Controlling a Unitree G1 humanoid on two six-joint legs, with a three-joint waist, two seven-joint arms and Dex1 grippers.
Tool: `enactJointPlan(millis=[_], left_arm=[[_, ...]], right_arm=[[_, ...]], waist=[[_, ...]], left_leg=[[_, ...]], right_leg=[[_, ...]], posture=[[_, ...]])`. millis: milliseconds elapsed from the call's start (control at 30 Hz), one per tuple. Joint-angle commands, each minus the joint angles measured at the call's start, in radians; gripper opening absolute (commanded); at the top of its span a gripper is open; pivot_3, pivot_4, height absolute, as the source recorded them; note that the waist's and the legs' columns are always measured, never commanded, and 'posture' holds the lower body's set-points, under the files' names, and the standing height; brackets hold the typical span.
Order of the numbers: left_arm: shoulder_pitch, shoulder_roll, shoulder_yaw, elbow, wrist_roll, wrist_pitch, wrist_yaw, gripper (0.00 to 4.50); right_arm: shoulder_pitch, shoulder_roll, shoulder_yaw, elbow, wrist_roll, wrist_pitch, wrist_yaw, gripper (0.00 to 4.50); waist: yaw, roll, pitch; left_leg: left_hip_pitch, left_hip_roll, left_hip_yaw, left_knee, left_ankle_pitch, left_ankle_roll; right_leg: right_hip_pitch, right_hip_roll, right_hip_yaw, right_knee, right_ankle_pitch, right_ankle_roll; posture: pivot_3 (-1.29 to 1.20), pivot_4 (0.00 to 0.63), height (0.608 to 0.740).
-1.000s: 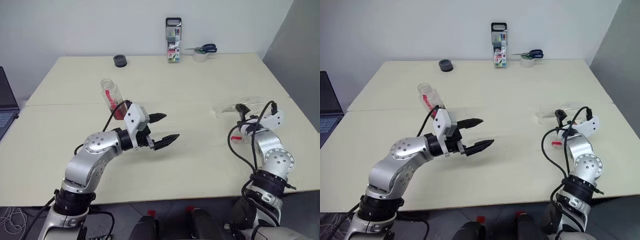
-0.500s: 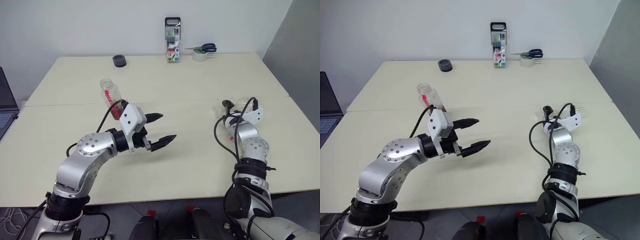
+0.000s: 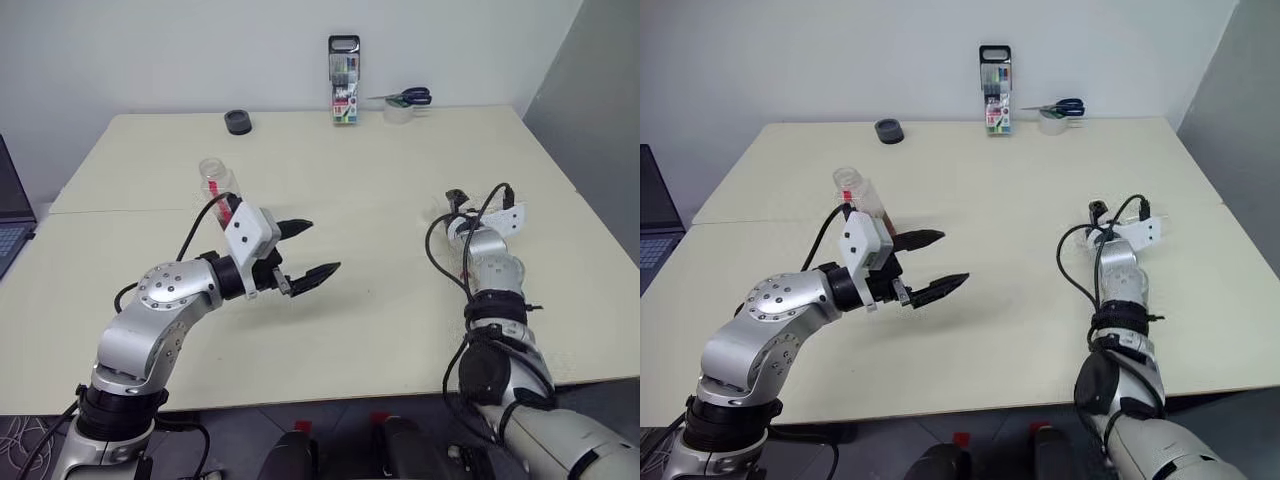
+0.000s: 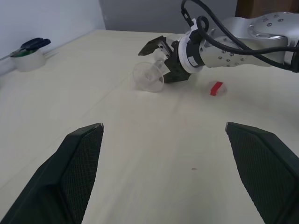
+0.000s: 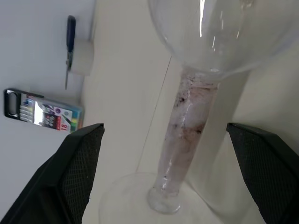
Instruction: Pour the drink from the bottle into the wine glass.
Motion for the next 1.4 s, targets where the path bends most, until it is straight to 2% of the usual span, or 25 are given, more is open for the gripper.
enactJointPlan(millis=[33,133,200,267,533,600,800,867,1033,1133,1400], left_arm=[[-0.012,0.004,0.017,-0.040,-0.005,-0.014,0.006,4.46],[-0.013,0.008,0.017,-0.036,0.001,-0.015,0.007,4.46],[-0.017,0.013,0.017,-0.040,0.005,-0.011,0.010,4.50],[-0.026,0.016,0.024,-0.050,-0.003,0.003,0.014,4.50],[-0.033,0.035,0.012,-0.051,-0.001,0.013,0.010,4.50],[-0.043,0.040,0.016,-0.042,-0.003,0.014,0.004,4.50],[0.051,0.053,0.063,-0.063,-0.001,0.009,0.024,4.50],[0.082,0.055,0.071,-0.083,-0.003,0.011,0.028,4.50],[0.150,0.046,0.095,-0.137,-0.010,0.029,0.072,4.50],[0.199,0.050,0.111,-0.164,-0.018,0.031,0.077,4.50],[0.239,0.030,0.094,-0.186,-0.027,0.031,0.092,4.50]], right_arm=[[-0.061,-0.037,-0.018,0.102,-0.019,-0.044,0.038,4.50],[-0.092,-0.073,-0.013,0.189,-0.054,-0.077,0.052,4.50],[-0.100,-0.088,-0.005,0.229,-0.081,-0.097,0.040,4.10],[-0.104,-0.096,-0.008,0.251,-0.096,-0.121,0.036,3.55],[-0.073,-0.065,0.026,0.201,-0.144,-0.110,0.041,0.64],[-0.061,-0.053,0.082,0.149,-0.188,-0.094,0.070,0.30],[0.024,0.019,0.390,-0.094,-0.404,-0.088,0.259,0.25],[0.053,0.032,0.447,-0.131,-0.461,-0.107,0.280,0.25],[0.128,0.081,0.501,-0.192,-0.510,-0.071,0.286,0.25],[0.217,0.061,0.568,-0.291,-0.576,-0.031,0.305,0.25],[0.473,0.001,0.614,-0.591,-0.628,0.128,0.311,0.25]], waist=[[0.000,0.000,0.000],[-0.002,0.000,0.000],[-0.001,0.000,0.000],[-0.001,0.000,0.000],[-0.001,0.000,0.000],[0.000,0.000,0.000],[-0.016,0.001,0.001],[-0.025,0.002,0.001],[-0.020,0.002,0.001],[-0.016,0.002,0.001],[0.002,0.001,0.000]], left_leg=[[0.000,0.000,0.000,0.000,0.000,0.000],[0.000,0.000,0.000,0.000,0.000,0.000],[-0.001,0.000,0.000,0.000,0.000,0.000],[-0.001,0.000,0.000,0.000,0.000,0.000],[-0.001,0.000,-0.001,0.000,0.000,-0.001],[-0.001,0.000,-0.002,0.000,0.000,-0.001],[-0.002,0.000,0.000,-0.001,0.002,-0.003],[-0.002,0.002,0.001,-0.003,0.002,-0.003],[-0.004,0.002,0.000,-0.002,0.002,-0.004],[-0.004,0.001,0.000,-0.002,0.002,-0.004],[-0.001,0.001,-0.004,-0.002,0.001,-0.003]], right_leg=[[0.000,0.000,0.000,0.000,0.000,0.000],[0.000,0.000,0.000,0.000,0.000,0.000],[0.000,0.000,0.000,0.000,0.000,0.000],[0.000,0.000,0.000,0.000,0.000,0.000],[0.000,0.000,0.001,-0.001,0.000,0.000],[0.000,-0.001,0.001,-0.001,0.000,0.000],[-0.002,-0.001,0.001,0.000,0.000,0.000],[-0.004,-0.002,0.002,0.000,0.000,0.000],[-0.007,-0.002,0.002,0.000,0.000,0.000],[-0.006,-0.003,0.002,0.000,0.000,0.000],[0.000,-0.003,0.001,-0.002,0.000,0.000]], posture=[[0.00,0.150,0.740],[0.00,0.150,0.740],[0.00,0.150,0.740],[0.00,0.150,0.740],[0.00,0.150,0.740],[0.00,0.150,0.740],[0.00,0.150,0.740],[0.00,0.150,0.740],[0.00,0.150,0.740],[0.00,0.150,0.740],[0.00,0.150,0.740]])
